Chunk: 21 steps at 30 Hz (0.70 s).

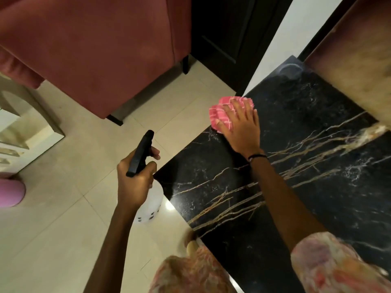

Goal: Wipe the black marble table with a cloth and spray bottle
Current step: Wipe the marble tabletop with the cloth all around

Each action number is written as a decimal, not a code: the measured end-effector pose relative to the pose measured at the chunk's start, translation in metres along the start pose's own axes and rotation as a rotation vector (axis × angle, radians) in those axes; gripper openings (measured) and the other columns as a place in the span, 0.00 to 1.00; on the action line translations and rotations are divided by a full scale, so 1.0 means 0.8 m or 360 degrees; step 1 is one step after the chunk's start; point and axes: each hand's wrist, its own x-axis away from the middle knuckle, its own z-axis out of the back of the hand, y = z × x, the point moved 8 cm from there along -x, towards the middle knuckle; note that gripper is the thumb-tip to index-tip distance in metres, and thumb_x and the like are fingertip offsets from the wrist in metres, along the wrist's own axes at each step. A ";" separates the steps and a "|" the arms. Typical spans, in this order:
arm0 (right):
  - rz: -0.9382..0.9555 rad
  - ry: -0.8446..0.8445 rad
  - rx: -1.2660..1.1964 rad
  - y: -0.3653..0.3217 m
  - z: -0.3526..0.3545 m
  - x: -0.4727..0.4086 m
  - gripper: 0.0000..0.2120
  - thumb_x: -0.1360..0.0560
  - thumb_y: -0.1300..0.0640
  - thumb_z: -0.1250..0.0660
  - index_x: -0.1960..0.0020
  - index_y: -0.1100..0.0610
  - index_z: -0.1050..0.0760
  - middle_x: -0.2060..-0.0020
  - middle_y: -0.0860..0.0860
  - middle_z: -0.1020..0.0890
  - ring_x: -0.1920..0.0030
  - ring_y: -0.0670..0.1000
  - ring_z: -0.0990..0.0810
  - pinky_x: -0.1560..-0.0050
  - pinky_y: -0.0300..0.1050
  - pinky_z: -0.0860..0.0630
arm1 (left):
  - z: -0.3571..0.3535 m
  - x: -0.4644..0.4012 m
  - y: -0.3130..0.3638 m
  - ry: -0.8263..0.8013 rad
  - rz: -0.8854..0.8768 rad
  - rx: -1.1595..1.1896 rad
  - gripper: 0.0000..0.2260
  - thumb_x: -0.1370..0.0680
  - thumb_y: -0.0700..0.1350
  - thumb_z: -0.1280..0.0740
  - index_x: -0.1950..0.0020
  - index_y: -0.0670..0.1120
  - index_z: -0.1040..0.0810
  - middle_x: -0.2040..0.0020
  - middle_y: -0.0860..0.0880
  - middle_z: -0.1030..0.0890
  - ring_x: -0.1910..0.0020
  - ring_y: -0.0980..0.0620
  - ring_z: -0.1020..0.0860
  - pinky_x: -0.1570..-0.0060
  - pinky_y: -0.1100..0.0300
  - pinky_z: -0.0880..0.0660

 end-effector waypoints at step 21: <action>-0.0091 0.0089 0.0023 0.047 0.000 -0.038 0.32 0.26 0.33 0.51 0.26 0.46 0.39 0.25 0.53 0.37 0.25 0.61 0.43 0.27 0.65 0.44 | -0.179 -0.106 0.071 -0.0606 -0.0207 0.0010 0.10 0.35 0.36 0.39 0.56 0.43 0.23 0.59 0.39 0.22 0.79 0.53 0.34 0.74 0.63 0.35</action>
